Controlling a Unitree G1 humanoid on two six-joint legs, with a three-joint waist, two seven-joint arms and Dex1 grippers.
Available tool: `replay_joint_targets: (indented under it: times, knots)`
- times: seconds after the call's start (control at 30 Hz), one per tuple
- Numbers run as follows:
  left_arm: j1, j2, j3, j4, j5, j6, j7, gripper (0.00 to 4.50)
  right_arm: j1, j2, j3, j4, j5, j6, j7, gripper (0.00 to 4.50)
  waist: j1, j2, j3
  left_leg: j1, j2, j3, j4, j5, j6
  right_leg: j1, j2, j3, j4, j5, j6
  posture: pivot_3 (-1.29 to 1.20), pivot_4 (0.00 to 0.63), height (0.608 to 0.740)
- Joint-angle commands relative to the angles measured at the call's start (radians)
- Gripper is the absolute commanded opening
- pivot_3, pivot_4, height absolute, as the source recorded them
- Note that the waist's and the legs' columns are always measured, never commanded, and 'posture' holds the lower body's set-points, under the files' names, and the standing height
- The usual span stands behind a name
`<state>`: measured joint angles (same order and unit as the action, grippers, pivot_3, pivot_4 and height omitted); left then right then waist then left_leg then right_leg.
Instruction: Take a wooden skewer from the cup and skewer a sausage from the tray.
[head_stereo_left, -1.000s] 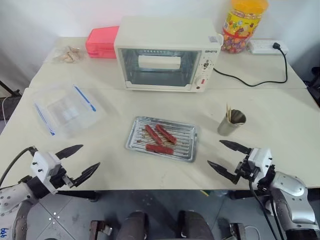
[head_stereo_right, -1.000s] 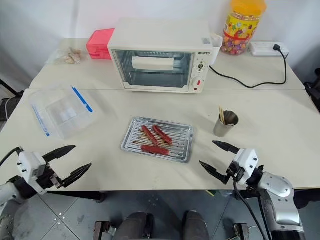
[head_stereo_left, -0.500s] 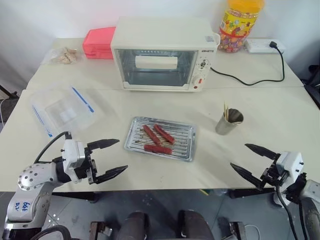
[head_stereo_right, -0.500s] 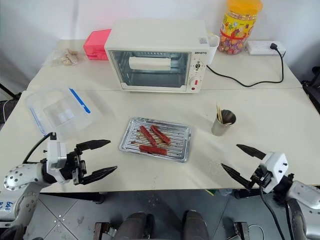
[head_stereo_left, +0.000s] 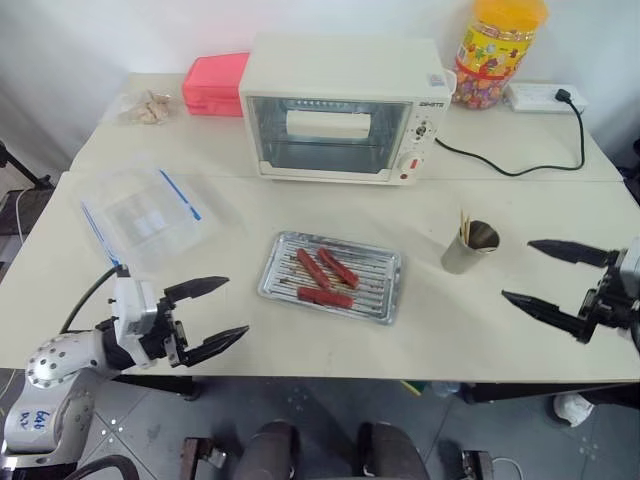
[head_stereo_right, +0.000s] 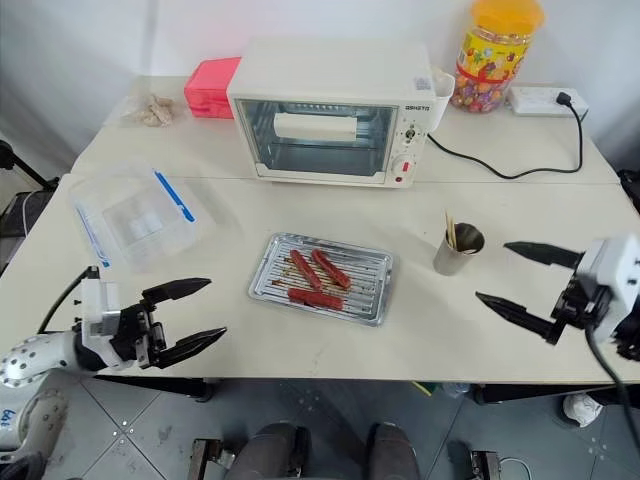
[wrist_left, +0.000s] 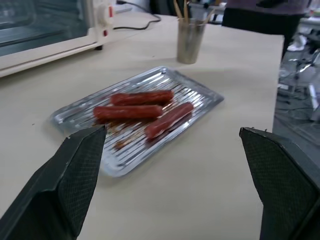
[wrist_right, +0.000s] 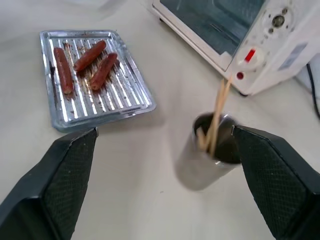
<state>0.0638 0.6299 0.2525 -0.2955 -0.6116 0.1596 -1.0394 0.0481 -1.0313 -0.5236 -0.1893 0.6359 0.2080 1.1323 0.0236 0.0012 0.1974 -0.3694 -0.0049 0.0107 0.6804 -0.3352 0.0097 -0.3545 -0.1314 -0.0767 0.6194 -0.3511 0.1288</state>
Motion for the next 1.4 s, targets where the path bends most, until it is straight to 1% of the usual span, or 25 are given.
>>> replay_joint_targets:
  times: [0.03, 0.13, 0.2, 0.27, 0.3, 0.37, 0.47, 0.57, 0.7, 0.8, 1.03, 1.2, 1.4]
  knots:
    - [-0.029, -0.012, -0.017, 0.013, 0.015, -0.027, -0.002, 4.5, -0.063, -0.062, 0.032, 0.0, -0.054, 0.029, -0.011, 4.45, 0.0, 0.0, 0.0, 0.0, 0.0, 0.0, 0.0, 0.0, 0.0, 0.0, 0.0, 0.0, 0.001, 0.0, 0.0, 0.0, 0.15, 0.74]
    - [-0.049, -0.022, -0.044, 0.028, 0.019, -0.027, -0.005, 4.5, -0.129, -0.151, 0.1, 0.012, -0.092, 0.138, -0.009, 4.45, -0.002, 0.001, 0.0, -0.001, 0.0, 0.001, -0.001, 0.0, 0.0, -0.001, 0.001, -0.002, 0.002, 0.0, 0.0, 0.0, 0.15, 0.74]
    - [-0.061, -0.024, -0.054, 0.023, 0.015, -0.017, -0.001, 4.5, -0.177, -0.208, 0.16, 0.023, -0.137, 0.166, 0.003, 4.45, -0.002, 0.001, 0.0, -0.002, 0.0, 0.001, 0.0, 0.0, 0.0, -0.002, 0.001, -0.003, 0.002, 0.0, 0.0, 0.0, 0.15, 0.74]
    - [-0.067, -0.025, -0.058, 0.02, 0.0, 0.0, 0.001, 4.5, -0.286, -0.231, 0.238, 0.024, -0.15, 0.234, -0.027, 4.45, -0.004, 0.001, 0.0, -0.002, 0.0, 0.001, 0.0, 0.0, 0.0, -0.002, 0.001, -0.003, 0.002, 0.0, 0.0, 0.0, 0.15, 0.74]
    - [-0.069, -0.024, -0.063, 0.017, -0.004, 0.007, -0.002, 4.5, -0.339, -0.234, 0.276, 0.023, -0.162, 0.27, -0.045, 4.45, -0.005, 0.001, 0.0, -0.001, 0.0, 0.001, 0.001, 0.0, 0.0, -0.002, 0.001, -0.003, 0.002, 0.0, 0.0, 0.0, 0.15, 0.74]
    - [-0.071, -0.023, -0.073, 0.008, -0.012, 0.019, -0.01, 4.5, -0.409, -0.24, 0.343, 0.015, -0.19, 0.305, -0.035, 4.45, -0.006, 0.001, 0.0, -0.001, 0.0, 0.002, 0.001, 0.0, 0.0, -0.003, 0.0, -0.003, 0.001, 0.0, 0.0, 0.0, 0.15, 0.74]
    - [-0.072, -0.02, -0.09, -0.01, -0.018, 0.023, -0.035, 4.5, -0.498, -0.216, 0.424, 0.014, -0.228, 0.347, -0.045, 4.45, -0.004, 0.001, 0.001, -0.003, 0.001, 0.0, 0.0, 0.0, 0.0, -0.003, 0.0, -0.003, 0.001, 0.0, 0.0, 0.0, 0.15, 0.74]
    - [-0.074, -0.024, -0.098, -0.033, -0.015, 0.017, -0.044, 4.5, -0.548, -0.208, 0.476, 0.02, -0.252, 0.379, -0.033, 4.45, -0.001, 0.001, 0.001, -0.005, 0.0, 0.0, 0.0, 0.0, 0.0, -0.004, 0.0, -0.003, 0.001, 0.0, 0.0, 0.0, 0.15, 0.74]
    - [-0.077, -0.033, -0.099, -0.053, -0.015, 0.016, -0.031, 4.5, -0.587, -0.203, 0.511, 0.017, -0.266, 0.403, -0.014, 4.45, -0.002, 0.001, 0.001, -0.005, -0.001, 0.0, 0.001, 0.0, 0.0, -0.004, 0.0, -0.003, 0.001, 0.0, 0.001, 0.0, 0.15, 0.74]
    - [-0.068, -0.037, -0.1, -0.057, -0.013, 0.012, -0.033, 4.5, -0.602, -0.204, 0.527, 0.011, -0.28, 0.415, -0.005, 3.91, -0.003, 0.001, 0.001, -0.005, 0.0, 0.0, 0.001, 0.0, 0.0, -0.004, 0.0, -0.003, 0.001, 0.0, 0.001, 0.0, 0.15, 0.74]
    - [-0.061, -0.044, -0.103, -0.058, -0.008, 0.009, -0.029, 4.5, -0.619, -0.203, 0.536, -0.003, -0.289, 0.442, 0.007, 1.56, -0.003, 0.001, 0.001, -0.005, 0.0, 0.0, 0.0, 0.0, 0.0, -0.005, 0.001, -0.003, 0.001, 0.0, 0.001, 0.0, 0.15, 0.74]
    - [-0.07, -0.046, -0.103, -0.054, -0.007, 0.008, -0.025, 4.5, -0.614, -0.209, 0.538, -0.013, -0.296, 0.457, 0.015, 0.02, -0.002, 0.001, 0.001, -0.005, 0.0, 0.0, 0.001, 0.0, 0.0, -0.005, 0.001, -0.003, 0.001, 0.0, 0.001, 0.0, 0.15, 0.74]
    - [-0.077, -0.048, -0.104, -0.048, -0.003, 0.005, -0.019, 4.5, -0.619, -0.21, 0.538, -0.015, -0.305, 0.466, 0.018, 0.02, -0.002, 0.001, 0.001, -0.005, 0.0, 0.0, 0.001, 0.0, 0.0, -0.005, 0.001, -0.003, 0.002, 0.0, 0.001, 0.0, 0.15, 0.74]
